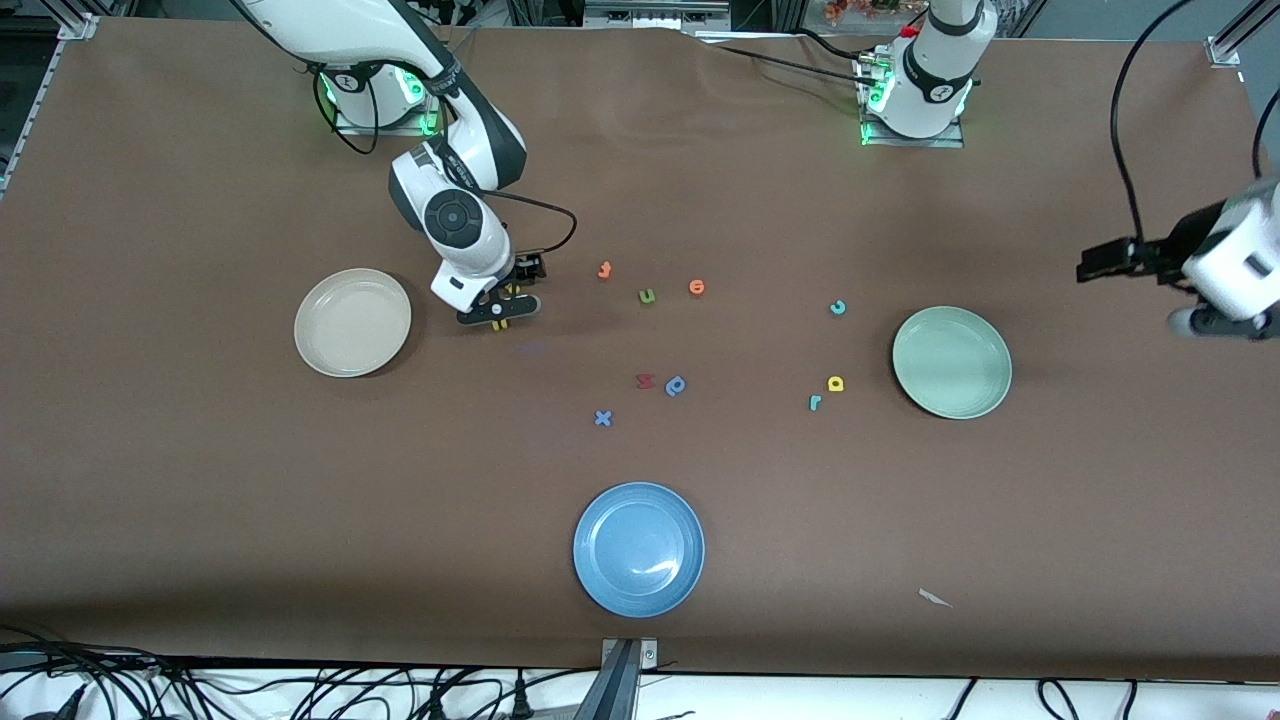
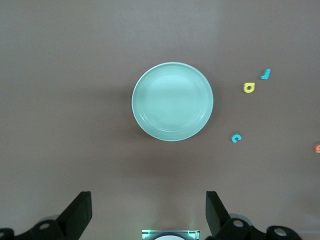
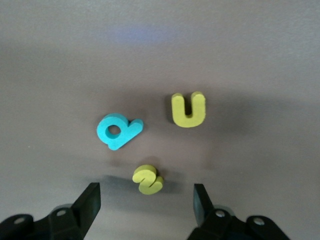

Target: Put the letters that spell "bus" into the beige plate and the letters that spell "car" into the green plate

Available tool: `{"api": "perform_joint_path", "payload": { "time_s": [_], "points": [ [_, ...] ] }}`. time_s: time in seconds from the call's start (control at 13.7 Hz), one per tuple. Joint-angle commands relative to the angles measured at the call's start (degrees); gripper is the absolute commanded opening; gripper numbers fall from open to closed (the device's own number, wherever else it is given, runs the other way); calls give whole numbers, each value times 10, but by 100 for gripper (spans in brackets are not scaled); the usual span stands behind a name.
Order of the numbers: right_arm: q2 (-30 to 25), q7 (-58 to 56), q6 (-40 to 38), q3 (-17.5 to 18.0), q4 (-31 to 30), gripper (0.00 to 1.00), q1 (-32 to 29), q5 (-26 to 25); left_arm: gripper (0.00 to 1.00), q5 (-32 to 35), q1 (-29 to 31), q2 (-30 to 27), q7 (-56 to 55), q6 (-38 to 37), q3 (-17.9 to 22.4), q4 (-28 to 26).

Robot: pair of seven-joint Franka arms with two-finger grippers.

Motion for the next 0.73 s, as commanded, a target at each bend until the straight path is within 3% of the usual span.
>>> {"api": "perform_joint_path", "payload": {
  "time_s": [0.0, 0.22, 0.37, 0.66],
  "points": [
    [2, -4, 22, 2, -9, 78, 2, -6, 100, 2, -6, 2, 3, 6, -4, -3],
    [6, -4, 23, 2, -9, 64, 5, -7, 100, -19, -21, 2, -3, 63, -6, -45],
    [10, -4, 24, 2, -9, 64, 6, -7, 100, -24, -36, 3, -5, 119, -6, -85],
    [11, -4, 25, 2, -9, 49, 6, -13, 100, -32, -64, 5, -5, 236, -6, -166]
  ]
}}
